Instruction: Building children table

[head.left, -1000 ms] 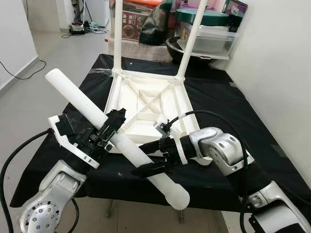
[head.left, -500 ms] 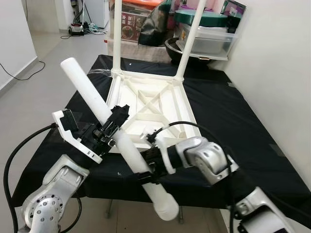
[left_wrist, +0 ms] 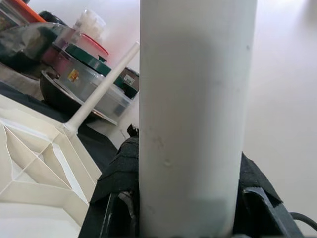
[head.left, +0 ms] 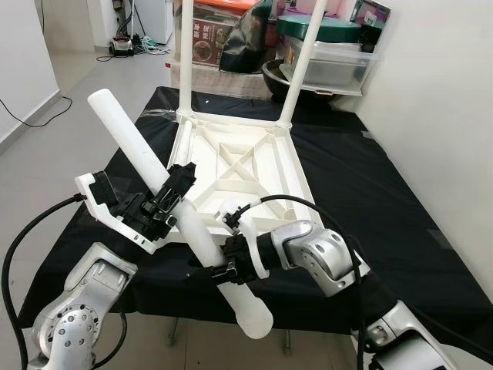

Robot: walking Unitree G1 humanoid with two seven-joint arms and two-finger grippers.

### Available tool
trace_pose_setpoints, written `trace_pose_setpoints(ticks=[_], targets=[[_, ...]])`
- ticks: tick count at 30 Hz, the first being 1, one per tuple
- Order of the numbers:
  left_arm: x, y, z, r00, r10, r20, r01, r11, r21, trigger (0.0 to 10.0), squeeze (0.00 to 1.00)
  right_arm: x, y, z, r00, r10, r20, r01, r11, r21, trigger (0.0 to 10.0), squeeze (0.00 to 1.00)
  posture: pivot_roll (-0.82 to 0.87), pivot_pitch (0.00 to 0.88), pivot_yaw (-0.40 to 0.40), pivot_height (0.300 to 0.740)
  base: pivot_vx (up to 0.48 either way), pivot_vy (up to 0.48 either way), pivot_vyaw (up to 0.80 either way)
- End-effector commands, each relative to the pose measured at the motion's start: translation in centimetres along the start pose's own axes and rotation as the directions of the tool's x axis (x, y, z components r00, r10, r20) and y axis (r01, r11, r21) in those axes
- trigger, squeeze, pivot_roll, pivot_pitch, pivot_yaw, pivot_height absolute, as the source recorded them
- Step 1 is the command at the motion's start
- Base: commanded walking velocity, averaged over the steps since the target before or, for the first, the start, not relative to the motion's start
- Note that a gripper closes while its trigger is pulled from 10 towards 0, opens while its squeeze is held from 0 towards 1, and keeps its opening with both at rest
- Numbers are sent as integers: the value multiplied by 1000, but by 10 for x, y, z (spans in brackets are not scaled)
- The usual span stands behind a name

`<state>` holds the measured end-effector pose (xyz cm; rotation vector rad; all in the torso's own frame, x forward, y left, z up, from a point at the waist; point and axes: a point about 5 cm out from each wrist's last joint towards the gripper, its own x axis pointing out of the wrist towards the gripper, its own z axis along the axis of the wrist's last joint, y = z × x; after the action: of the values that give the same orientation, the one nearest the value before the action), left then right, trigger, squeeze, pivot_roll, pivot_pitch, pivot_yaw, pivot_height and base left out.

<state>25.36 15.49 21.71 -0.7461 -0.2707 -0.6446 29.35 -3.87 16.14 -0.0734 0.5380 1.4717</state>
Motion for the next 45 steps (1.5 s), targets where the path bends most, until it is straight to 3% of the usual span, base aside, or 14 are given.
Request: trace_pose_setpoints(ticks=[1, 2, 8, 16, 25, 26, 27, 28, 30, 31, 34, 35, 40, 45], targets=[[4, -5, -10, 999, -40, -36, 39, 999, -33, 10000, 0, -9, -2, 5, 998, -14, 62, 13, 1000, 20, 0, 0, 77, 0, -131, 740, 0, 0, 0], [5, -2, -9, 1000, -15, -27, 15, 1000, -6, 10000, 1000, -10, -1, 5, 997, -4, 72, 3, 1000, 20, 0, 0, 78, 0, -131, 740, 0, 0, 0], [3, 4, 4, 999, 34, 33, -38, 993, 108, 10000, 1000, -24, -5, 2, 995, -19, 101, 16, 999, 35, 0, 0, 79, 0, -130, 740, 0, 0, 0], [-11, -7, 14, 1000, -29, -3, 29, 991, 130, 10000, 1000, -47, -17, -1, 986, -99, 131, 90, 993, 70, 0, 0, 84, 0, -130, 740, 0, 0, 0], [-33, -10, 27, 1000, 7, -9, -5, 977, 213, 10000, 1000, -91, -43, 14, 910, -299, 289, 251, 949, 189, 0, 0, 85, 0, -125, 740, 0, 0, 0], [-33, -5, 31, 998, 59, 23, -63, 971, 229, 10000, 380, -97, -46, 21, 883, -322, 341, 252, 939, 233, 0, 0, 89, 0, -126, 740, 0, 0, 0], [-33, -5, 31, 998, 59, 23, -63, 971, 229, 10000, 380, -97, -46, 21, 883, -322, 341, 252, 939, 233, 0, 0, 89, 0, -126, 740, 0, 0, 0], [-35, 4, 31, 989, 148, 15, -146, 948, 284, 10000, 0, -106, -51, 31, 836, -366, 410, 260, 920, 292, 0, 0, 90, 0, -126, 740, 0, 0, 0], [-36, 19, 25, 945, 324, -43, -276, 861, 427, 10000, 0, -118, -61, 48, 735, -451, 507, 265, 879, 396, 0, 0, 98, 0, -129, 740, 0, 0, 0], [-37, 24, 21, 920, 382, -85, -298, 825, 479, 10000, 0, -120, -64, 54, 694, -485, 532, 273, 861, 430, 2510, 0, 98, 0, -129, 740, 0, 0, 0], [-38, 26, 18, 905, 411, -109, -306, 807, 505, 10000, 0, -121, -66, 56, 672, -504, 543, 277, 851, 447, 2510, 0, 98, 0, -129, 740, 0, 0, 0], [-39, 29, 14, 882, 450, -139, -313, 780, 541, 10000, 0, -121, -68, 58, 650, -527, 547, 282, 836, 471, 10000, 0, 98, 0, -129, 740, 0, 0, 0], [-45, 38, 8, 817, 551, -173, -349, 710, 612, 10000, 0, -119, -72, 73, 517, -581, 628, 263, 807, 529, 10000, 0, 110, 0, -132, 740, 0, 0, 0], [-50, 42, 9, 808, 563, -177, -376, 721, 582, 10000, 0, -116, -71, 76, 494, -582, 646, 253, 807, 533, 10000, 0, 112, 0, -132, 740, 0, 0, 0]])
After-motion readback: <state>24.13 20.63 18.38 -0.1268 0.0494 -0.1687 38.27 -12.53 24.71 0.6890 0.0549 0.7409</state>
